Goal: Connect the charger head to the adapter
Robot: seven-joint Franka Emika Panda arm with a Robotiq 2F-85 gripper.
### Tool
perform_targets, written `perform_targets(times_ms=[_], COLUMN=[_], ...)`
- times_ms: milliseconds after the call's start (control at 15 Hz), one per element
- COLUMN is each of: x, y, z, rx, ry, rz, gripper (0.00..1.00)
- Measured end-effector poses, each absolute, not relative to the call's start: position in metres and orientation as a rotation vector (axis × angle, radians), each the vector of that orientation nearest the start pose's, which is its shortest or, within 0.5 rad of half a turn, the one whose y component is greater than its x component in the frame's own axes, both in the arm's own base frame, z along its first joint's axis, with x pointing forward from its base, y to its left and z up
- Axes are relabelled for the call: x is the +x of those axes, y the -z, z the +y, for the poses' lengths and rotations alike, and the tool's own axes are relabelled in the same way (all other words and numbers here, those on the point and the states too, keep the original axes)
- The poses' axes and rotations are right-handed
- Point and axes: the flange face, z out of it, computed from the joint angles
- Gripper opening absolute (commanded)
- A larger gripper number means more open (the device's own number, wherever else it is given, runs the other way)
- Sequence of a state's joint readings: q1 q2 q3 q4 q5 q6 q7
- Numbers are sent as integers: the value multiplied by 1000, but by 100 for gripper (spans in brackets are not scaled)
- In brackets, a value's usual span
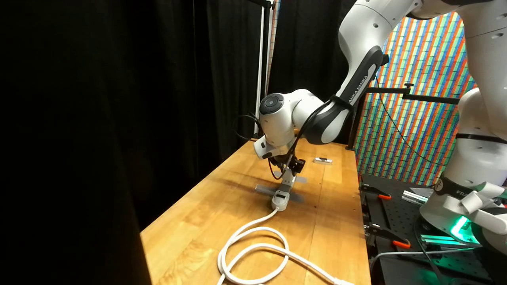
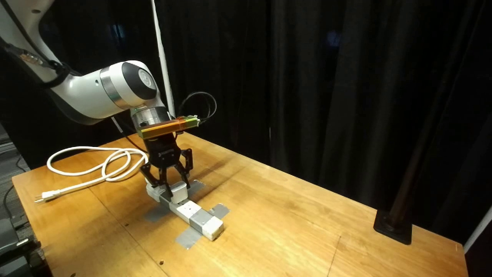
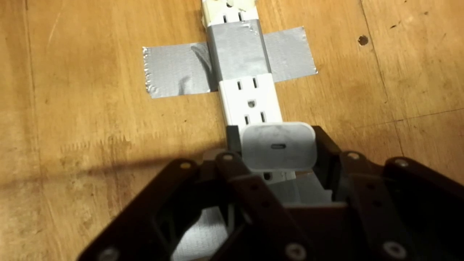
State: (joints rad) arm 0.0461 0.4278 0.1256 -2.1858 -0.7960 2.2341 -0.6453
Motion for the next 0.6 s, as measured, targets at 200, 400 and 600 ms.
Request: perform_targets(times_ms=[200, 400, 600], x=[516, 509, 514], y=[-169, -143, -139], z=[71, 76, 74], rx=[-2578, -2528, -2528], ry=[-771, -722, -681], rz=[-2256, -2269, -2278], gripper=[30, 30, 23])
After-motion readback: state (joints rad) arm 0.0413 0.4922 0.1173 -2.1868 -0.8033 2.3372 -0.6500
